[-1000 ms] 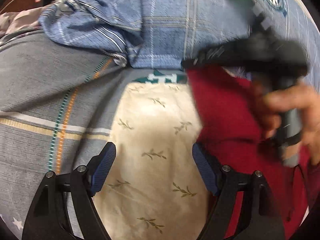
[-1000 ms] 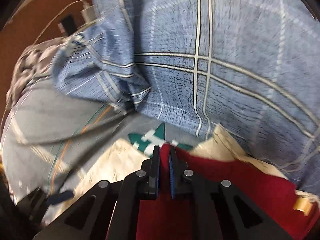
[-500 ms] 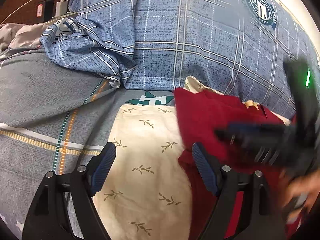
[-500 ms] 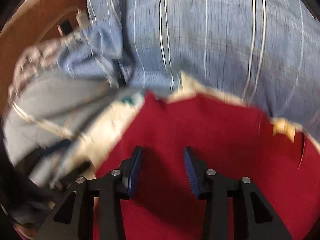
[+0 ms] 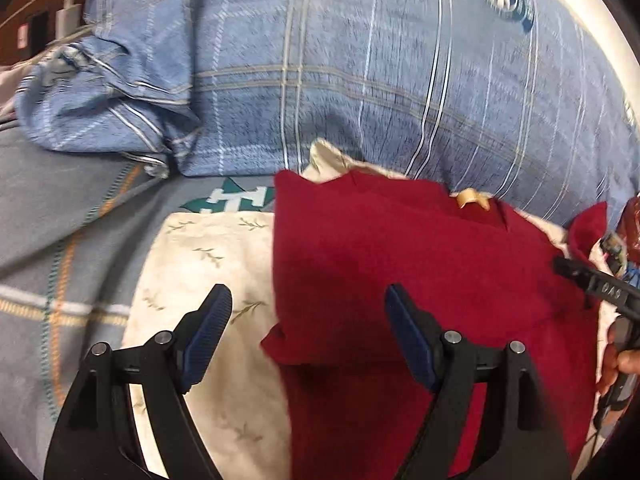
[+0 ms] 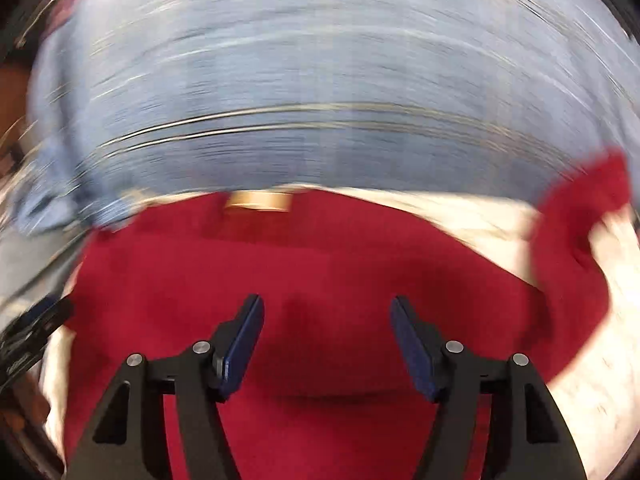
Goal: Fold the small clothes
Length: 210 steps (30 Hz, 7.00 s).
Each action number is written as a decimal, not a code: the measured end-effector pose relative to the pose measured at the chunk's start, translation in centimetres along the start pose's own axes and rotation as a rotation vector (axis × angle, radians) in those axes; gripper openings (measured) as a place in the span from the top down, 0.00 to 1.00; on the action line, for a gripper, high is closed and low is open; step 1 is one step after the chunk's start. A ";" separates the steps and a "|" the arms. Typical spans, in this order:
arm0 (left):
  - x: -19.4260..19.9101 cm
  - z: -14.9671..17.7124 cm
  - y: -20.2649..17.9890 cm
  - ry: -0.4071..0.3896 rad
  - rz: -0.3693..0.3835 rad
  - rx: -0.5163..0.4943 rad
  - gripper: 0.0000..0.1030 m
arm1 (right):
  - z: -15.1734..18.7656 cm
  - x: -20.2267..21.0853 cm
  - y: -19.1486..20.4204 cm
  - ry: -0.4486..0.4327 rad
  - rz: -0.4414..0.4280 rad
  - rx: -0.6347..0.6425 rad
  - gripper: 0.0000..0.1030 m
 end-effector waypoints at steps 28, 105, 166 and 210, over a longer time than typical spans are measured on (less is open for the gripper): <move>-1.7 1.6 -1.9 0.011 -0.037 -0.082 0.19 | 1.8 -2.0 0.3 -0.025 0.080 0.024 0.32; -4.1 -1.7 -7.4 0.074 0.226 0.015 0.16 | 3.5 6.7 -3.3 -0.076 -0.283 0.004 0.38; 0.6 1.4 -2.5 -0.012 0.066 -0.040 0.44 | 0.0 -1.9 -8.7 0.088 -0.249 -0.250 0.72; 0.0 2.1 -1.1 0.004 -0.004 -0.043 0.28 | 4.3 2.3 -5.2 -0.005 0.001 -0.012 0.50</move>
Point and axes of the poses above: each gripper's, at about its wrist camera, not at the fingertips, and x roughly against the way its jaws point, y to its left, z to its underside, the point moved 6 cm from there along -x, roughly the way its jaws point, and after that the axes turned 6 degrees about z, right-handed, at the moved point
